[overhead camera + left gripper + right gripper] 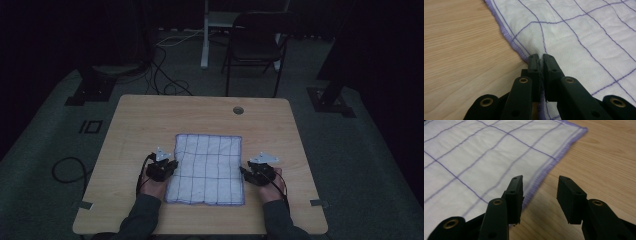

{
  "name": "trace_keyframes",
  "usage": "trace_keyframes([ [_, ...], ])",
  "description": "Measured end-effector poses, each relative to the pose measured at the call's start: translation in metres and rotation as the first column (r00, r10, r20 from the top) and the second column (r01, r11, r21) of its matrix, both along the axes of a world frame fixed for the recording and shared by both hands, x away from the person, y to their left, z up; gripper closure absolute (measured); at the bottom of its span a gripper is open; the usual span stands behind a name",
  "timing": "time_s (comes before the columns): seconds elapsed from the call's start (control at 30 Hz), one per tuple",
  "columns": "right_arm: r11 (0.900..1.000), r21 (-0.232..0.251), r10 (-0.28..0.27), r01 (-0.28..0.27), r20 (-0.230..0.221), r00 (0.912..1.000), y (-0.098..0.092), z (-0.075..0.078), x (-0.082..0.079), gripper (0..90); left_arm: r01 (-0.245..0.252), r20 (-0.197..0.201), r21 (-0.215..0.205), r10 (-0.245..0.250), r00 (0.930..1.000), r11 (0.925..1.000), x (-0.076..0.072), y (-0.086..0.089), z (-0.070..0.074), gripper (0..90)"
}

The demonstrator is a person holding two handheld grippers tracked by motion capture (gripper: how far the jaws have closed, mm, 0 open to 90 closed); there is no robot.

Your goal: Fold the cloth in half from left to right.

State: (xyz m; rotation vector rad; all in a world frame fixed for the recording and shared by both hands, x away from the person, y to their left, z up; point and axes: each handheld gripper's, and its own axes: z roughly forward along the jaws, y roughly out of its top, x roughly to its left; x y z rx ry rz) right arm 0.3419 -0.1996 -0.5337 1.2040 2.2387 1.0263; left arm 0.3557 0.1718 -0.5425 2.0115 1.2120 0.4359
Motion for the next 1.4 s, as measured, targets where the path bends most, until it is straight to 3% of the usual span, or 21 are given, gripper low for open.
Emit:
trace_keyframes([
  [0.07, 1.000, 0.001, -0.003, 0.003, -0.001, 1.0000, -0.001, 0.000, 0.000, 56.6, 0.000, 0.000, 0.000, 0.000, 1.0000, 1.0000, 0.000, 0.000, 0.000, 86.3],
  [0.1, 1.000, 0.001, -0.009, 0.009, 0.001, 1.0000, -0.004, 0.000, 0.000, 56.8, -0.015, -0.019, -0.037, 0.014, 0.9997, 0.9992, 0.001, 0.005, 0.000, 86.6],
  [0.13, 1.000, 0.003, -0.014, 0.014, 0.000, 0.9999, -0.004, 0.000, 0.000, 57.0, -0.016, -0.024, -0.045, 0.014, 0.9996, 0.9989, 0.002, 0.006, -0.001, 86.6],
  [0.23, 1.000, 0.000, -0.018, 0.018, 0.005, 0.9998, -0.005, -0.001, 0.002, 58.5, -0.018, -0.025, -0.045, 0.017, 0.9996, 0.9988, 0.002, 0.006, 0.000, 86.9],
  [0.47, 1.000, 0.008, -0.004, 0.004, 0.014, 0.9999, 0.003, -0.003, 0.003, 71.4, -0.022, -0.022, -0.069, 0.021, 0.9995, 0.9973, 0.001, 0.005, 0.004, 87.1],
  [1.03, 1.000, -0.027, 0.014, -0.014, 0.006, 0.9999, 0.013, -0.011, 0.007, 73.6, 0.063, 0.039, -0.121, -0.058, 0.9975, 0.9907, 0.001, -0.006, 0.037, 87.3],
  [1.23, 1.000, -0.016, 0.012, -0.012, -0.001, 0.9999, 0.012, -0.011, 0.008, 72.8, 0.102, 0.060, -0.134, -0.095, 0.9937, 0.9858, 0.003, -0.018, 0.048, 87.2],
  [1.4, 1.000, -0.001, 0.010, -0.010, -0.009, 0.9999, 0.011, -0.012, 0.008, 72.8, 0.151, 0.086, -0.138, -0.140, 0.9864, 0.9788, 0.003, -0.032, 0.060, 87.2],
])
